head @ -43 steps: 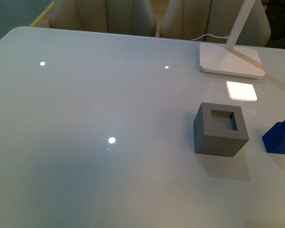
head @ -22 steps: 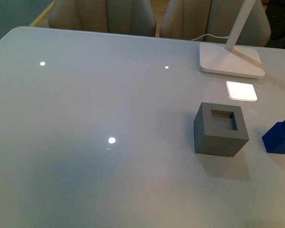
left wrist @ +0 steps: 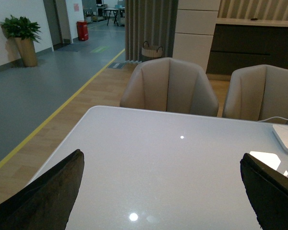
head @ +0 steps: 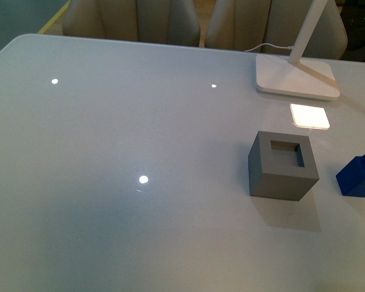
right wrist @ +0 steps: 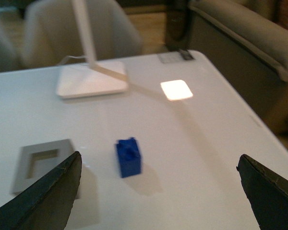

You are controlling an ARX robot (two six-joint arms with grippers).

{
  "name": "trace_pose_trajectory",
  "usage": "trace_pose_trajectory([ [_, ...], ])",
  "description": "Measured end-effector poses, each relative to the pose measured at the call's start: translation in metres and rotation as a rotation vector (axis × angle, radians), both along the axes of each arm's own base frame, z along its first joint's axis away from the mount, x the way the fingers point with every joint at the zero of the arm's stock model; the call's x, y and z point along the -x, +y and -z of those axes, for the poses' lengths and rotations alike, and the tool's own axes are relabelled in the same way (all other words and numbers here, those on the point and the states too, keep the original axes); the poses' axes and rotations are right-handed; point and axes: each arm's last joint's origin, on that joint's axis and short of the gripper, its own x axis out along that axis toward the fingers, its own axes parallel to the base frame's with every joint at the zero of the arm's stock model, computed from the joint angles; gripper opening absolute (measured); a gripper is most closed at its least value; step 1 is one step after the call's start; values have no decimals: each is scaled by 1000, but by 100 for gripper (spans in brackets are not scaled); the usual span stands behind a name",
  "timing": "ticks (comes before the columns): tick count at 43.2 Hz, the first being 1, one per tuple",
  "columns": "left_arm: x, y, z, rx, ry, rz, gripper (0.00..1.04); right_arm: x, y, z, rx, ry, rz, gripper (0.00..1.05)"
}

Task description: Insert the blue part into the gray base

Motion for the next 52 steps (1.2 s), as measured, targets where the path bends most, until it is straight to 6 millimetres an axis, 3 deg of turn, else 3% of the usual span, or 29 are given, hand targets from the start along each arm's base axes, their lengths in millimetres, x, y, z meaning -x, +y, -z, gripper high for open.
trace_pose_trajectory([
  [5,0,0,0,0,0,0,97,-19,-22,-9,-91,67,-29,96],
  [11,0,0,0,0,0,0,97,-52,-81,-10,-201,175,-42,96],
  [15,0,0,0,0,0,0,97,-73,-113,-3,-227,257,-25,96],
  [21,0,0,0,0,0,0,97,-102,-136,18,-248,384,-42,96],
  [37,0,0,0,0,0,0,97,-175,-123,44,-228,536,-181,96],
  [52,0,0,0,0,0,0,97,-224,-82,72,-287,619,-244,96],
])
